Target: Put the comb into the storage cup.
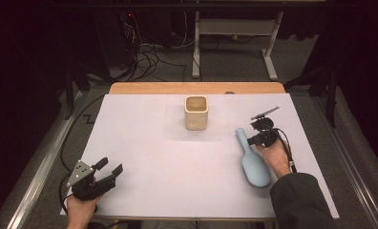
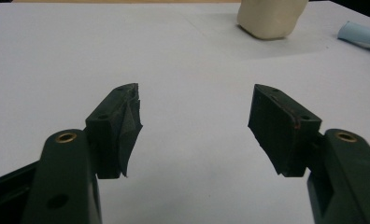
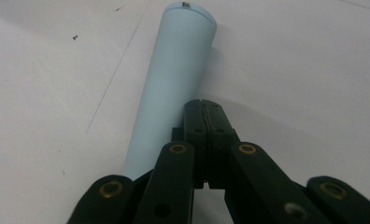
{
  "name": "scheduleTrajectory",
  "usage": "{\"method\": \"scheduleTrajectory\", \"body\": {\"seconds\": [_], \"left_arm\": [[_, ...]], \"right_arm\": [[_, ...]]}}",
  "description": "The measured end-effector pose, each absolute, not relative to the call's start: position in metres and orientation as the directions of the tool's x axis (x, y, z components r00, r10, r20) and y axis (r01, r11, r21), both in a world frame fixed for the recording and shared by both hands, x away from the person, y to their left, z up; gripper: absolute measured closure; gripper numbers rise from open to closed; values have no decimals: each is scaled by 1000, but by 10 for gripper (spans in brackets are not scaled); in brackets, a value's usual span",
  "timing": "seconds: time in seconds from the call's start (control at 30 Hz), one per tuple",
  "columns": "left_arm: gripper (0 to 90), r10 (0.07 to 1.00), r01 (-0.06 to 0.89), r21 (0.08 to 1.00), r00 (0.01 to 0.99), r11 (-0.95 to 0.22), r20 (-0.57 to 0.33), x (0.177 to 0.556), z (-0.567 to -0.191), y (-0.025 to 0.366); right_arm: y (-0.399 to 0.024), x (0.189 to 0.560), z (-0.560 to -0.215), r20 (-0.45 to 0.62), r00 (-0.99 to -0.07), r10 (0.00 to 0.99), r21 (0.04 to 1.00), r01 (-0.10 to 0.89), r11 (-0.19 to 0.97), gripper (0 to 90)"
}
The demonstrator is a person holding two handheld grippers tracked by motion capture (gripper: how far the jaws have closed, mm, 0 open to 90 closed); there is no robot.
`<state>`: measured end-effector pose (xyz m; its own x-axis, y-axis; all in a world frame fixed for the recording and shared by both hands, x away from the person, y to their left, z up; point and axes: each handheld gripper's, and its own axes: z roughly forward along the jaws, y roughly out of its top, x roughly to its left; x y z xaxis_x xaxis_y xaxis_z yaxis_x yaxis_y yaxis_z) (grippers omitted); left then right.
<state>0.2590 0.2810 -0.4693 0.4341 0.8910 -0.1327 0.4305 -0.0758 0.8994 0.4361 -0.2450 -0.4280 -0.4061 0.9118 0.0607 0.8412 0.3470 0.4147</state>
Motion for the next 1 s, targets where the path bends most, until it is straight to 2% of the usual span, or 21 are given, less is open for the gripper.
{"method": "scheduleTrajectory", "body": {"seconds": [1.0], "left_arm": [[346, 889, 427, 901, 439, -75, -134, 259, -469, 281]], "right_arm": [[-180, 422, -421, 62, -576, 815, 380, 769, 515, 900]]}}
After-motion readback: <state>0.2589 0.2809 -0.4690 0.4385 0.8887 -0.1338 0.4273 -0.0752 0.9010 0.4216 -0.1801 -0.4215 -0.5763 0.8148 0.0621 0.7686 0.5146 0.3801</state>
